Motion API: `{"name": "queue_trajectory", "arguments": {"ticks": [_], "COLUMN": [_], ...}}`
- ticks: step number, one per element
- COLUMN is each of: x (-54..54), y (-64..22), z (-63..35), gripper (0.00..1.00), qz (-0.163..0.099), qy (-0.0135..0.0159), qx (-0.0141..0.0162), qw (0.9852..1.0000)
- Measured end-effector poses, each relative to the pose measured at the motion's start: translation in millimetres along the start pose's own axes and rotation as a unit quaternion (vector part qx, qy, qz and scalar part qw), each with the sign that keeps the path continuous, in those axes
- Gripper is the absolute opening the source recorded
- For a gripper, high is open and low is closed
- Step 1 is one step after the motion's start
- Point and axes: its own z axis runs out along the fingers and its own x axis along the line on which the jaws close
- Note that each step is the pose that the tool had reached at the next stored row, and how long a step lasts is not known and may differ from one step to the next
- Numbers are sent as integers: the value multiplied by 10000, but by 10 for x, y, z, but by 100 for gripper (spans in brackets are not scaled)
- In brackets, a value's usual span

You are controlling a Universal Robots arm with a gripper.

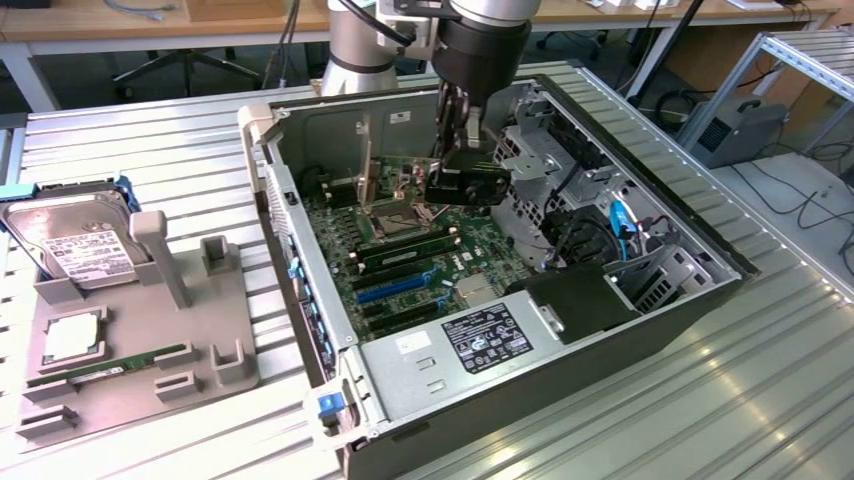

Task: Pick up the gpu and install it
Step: 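Insert the gpu into the slot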

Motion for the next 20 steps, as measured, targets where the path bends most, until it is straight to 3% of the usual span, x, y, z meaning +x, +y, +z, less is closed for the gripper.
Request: {"name": "queue_trajectory", "arguments": {"ticks": [20], "x": [0], "y": [0], "z": [5], "gripper": [27], "qz": [-175], "qy": [12], "qx": [3], "qw": [9998]}}
